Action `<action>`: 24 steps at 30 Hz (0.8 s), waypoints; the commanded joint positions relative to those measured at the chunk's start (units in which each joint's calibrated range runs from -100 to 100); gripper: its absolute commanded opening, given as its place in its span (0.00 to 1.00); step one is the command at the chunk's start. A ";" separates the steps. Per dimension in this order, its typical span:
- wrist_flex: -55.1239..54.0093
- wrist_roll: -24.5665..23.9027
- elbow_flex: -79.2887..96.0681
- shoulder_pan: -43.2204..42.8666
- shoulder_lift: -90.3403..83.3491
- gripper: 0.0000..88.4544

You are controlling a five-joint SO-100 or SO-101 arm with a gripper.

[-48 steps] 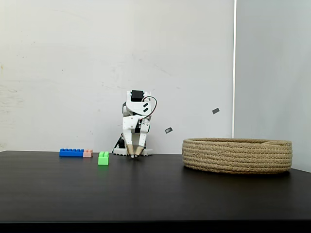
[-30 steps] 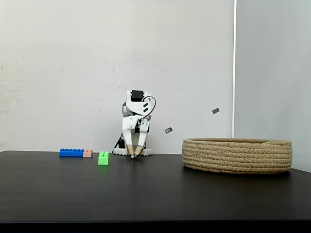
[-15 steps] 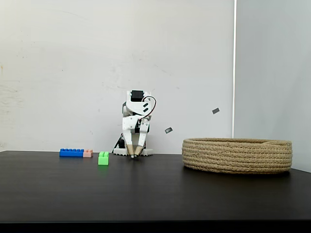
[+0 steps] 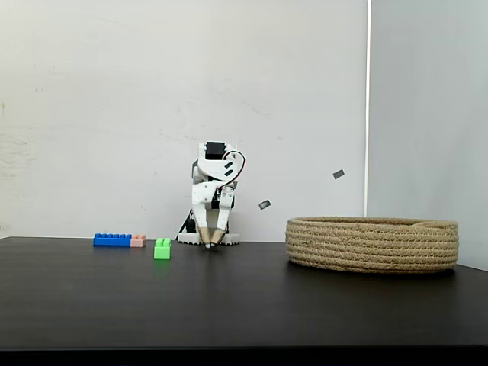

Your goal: Place the lego blocks in the tray

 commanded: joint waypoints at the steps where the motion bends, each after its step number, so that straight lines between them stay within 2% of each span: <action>1: 0.41 0.29 0.80 -0.60 -0.41 0.00; 22: 0.41 0.15 0.80 -1.92 -0.49 0.00; 24: 0.32 2.49 0.80 -1.92 -0.49 0.00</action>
